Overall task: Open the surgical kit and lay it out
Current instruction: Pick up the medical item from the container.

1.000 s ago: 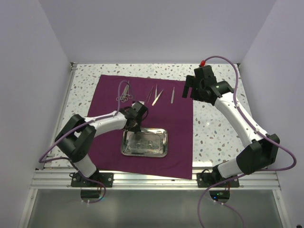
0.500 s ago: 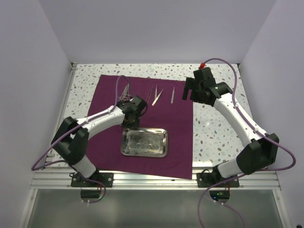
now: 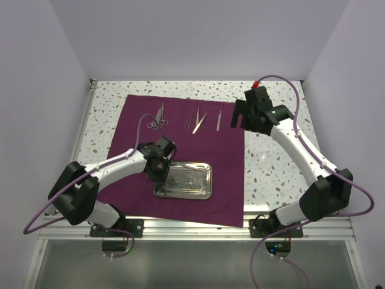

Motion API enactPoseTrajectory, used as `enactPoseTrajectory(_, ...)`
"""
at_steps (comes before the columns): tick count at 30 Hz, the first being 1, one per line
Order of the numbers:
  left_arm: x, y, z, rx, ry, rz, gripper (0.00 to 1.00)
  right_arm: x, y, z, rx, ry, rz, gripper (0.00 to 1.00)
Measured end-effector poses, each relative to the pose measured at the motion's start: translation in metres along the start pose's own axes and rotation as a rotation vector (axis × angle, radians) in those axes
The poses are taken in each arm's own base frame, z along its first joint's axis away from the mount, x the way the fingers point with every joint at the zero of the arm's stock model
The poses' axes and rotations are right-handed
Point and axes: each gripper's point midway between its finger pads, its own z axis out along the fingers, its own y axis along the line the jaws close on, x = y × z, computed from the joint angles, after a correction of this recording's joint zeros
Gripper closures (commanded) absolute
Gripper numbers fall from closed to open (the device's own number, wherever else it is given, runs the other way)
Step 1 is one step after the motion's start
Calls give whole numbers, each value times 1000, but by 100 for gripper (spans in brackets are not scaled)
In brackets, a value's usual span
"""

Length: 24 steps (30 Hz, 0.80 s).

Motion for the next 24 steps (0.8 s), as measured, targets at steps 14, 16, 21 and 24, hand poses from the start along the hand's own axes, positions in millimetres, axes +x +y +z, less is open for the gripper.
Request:
enactPoseTrajectory(14,3,-10,22,39,23,-1,66,0,0,0,1,0,0,7)
enactPoseTrajectory(16,1,-11,22,45,16,-1,66,0,0,-1,0,-2,1,7)
enactPoseTrajectory(21,-3,-13,24,46,14,-2,68,-2,-1,-5,-5,-12,3,7)
enactPoseTrajectory(24,-4,-14,25,41,20,-2,69,-2,-1,-7,-6,-14,4,7)
